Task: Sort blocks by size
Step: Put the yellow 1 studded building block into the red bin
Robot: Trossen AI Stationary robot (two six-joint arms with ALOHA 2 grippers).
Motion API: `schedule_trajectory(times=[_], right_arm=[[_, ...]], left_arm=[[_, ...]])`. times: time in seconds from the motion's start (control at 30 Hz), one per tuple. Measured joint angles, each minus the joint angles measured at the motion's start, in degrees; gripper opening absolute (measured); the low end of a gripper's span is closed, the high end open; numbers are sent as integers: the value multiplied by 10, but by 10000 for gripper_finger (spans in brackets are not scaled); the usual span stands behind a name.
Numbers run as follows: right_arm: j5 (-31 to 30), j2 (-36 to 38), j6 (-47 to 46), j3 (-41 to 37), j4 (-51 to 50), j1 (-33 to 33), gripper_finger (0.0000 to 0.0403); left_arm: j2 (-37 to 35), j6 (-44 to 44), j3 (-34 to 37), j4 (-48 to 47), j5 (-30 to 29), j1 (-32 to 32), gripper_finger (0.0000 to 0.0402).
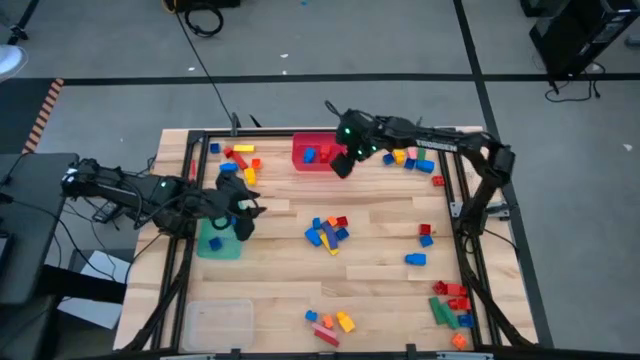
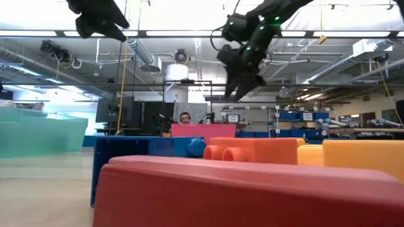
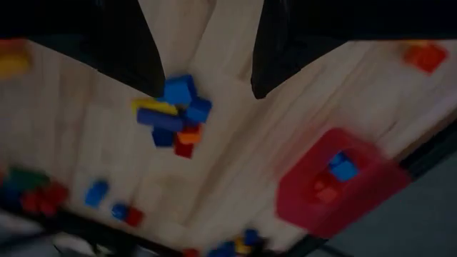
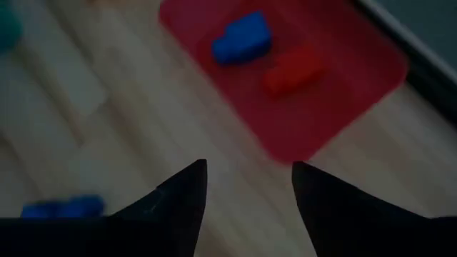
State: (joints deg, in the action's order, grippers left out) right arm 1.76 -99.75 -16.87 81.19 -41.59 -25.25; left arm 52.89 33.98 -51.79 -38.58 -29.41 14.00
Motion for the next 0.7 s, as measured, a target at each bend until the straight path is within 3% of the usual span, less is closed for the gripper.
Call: schedule_trajectory(times=[0.4, 0.7], right_arm=[[0, 236, -69, -234, 58, 93, 214], [-2, 367, -100, -331, 60, 128, 213]], left_arm=[[44, 156, 0, -7, -13, -47, 241], [112, 239, 0, -4, -12, -88, 291]])
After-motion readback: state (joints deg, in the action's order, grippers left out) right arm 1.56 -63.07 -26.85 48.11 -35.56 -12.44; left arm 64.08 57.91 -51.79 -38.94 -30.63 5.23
